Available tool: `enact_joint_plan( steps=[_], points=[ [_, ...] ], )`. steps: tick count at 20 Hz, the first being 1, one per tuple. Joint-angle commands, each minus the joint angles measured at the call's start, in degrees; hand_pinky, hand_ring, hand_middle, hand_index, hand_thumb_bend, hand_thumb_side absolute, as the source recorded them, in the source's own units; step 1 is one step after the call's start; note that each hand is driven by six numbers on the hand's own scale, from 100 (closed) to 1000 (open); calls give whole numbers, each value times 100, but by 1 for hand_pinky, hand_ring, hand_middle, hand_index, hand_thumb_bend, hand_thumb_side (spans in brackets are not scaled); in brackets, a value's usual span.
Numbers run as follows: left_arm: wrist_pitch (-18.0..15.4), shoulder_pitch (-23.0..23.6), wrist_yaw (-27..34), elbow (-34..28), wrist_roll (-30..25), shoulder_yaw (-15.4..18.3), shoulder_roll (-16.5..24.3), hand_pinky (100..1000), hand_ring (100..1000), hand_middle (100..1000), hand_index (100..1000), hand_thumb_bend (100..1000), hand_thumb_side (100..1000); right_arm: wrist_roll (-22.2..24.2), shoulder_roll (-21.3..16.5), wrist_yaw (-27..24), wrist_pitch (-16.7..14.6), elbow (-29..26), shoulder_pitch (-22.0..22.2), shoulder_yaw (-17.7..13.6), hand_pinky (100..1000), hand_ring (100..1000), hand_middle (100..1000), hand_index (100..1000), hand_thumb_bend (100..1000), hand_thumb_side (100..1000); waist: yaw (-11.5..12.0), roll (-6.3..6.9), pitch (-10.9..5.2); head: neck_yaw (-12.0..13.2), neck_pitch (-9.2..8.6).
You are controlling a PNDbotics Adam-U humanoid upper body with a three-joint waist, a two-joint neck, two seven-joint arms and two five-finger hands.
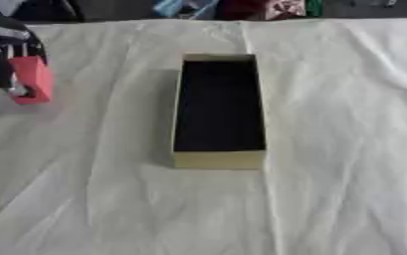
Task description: Pick up objects on the table and place them in the box.
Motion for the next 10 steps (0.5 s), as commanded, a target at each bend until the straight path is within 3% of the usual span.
enact_joint_plan(
  steps=[1, 10],
  points=[
    [-35, -344, -48, -209, 6, 68, -142, 568, 584, 570, 637, 362, 100, 1, -172, -20, 5, -81, -57, -52, 874, 831, 825, 834, 100, 509, 2, 47, -241, -23, 42],
    [51, -954, 9, -625, 6, 53, -1075, 536, 565, 554, 635, 318, 100, 46, -186, -71, 16, -81, -144, -19, 873, 831, 825, 834, 100, 506, -98, 89, -300, -21, 31]
  ],
)
